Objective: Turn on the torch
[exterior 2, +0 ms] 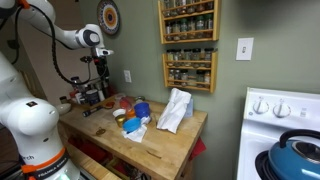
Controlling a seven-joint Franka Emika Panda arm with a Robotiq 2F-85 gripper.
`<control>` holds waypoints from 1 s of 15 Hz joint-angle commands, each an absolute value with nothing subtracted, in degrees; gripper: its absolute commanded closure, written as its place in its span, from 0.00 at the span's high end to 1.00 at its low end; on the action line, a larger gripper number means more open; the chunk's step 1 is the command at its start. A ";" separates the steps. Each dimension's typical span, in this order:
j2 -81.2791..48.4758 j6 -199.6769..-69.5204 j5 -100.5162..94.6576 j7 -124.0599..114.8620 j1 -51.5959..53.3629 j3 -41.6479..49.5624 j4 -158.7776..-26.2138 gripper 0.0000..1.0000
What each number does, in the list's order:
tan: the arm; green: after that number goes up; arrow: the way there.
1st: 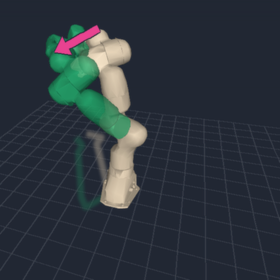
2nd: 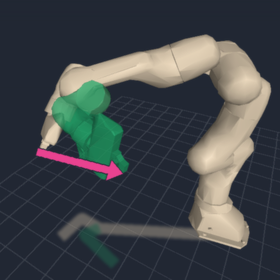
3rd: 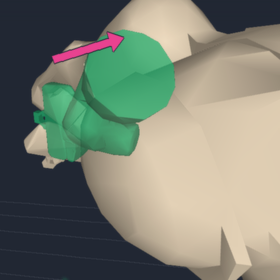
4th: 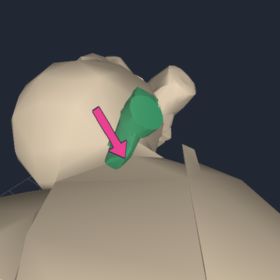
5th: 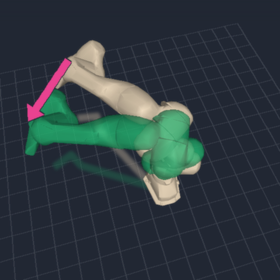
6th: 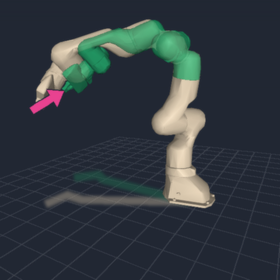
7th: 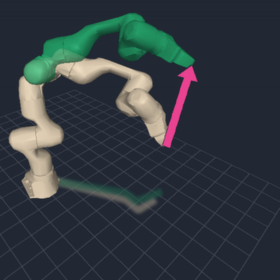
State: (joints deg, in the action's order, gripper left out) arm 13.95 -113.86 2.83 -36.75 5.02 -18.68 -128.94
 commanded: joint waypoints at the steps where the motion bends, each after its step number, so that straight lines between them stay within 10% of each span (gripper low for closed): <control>1: 13.82 -113.76 2.46 -37.03 6.42 -17.36 -128.85 1.00; 15: 13.82 -113.76 2.46 -37.03 6.42 -17.36 -128.85 1.00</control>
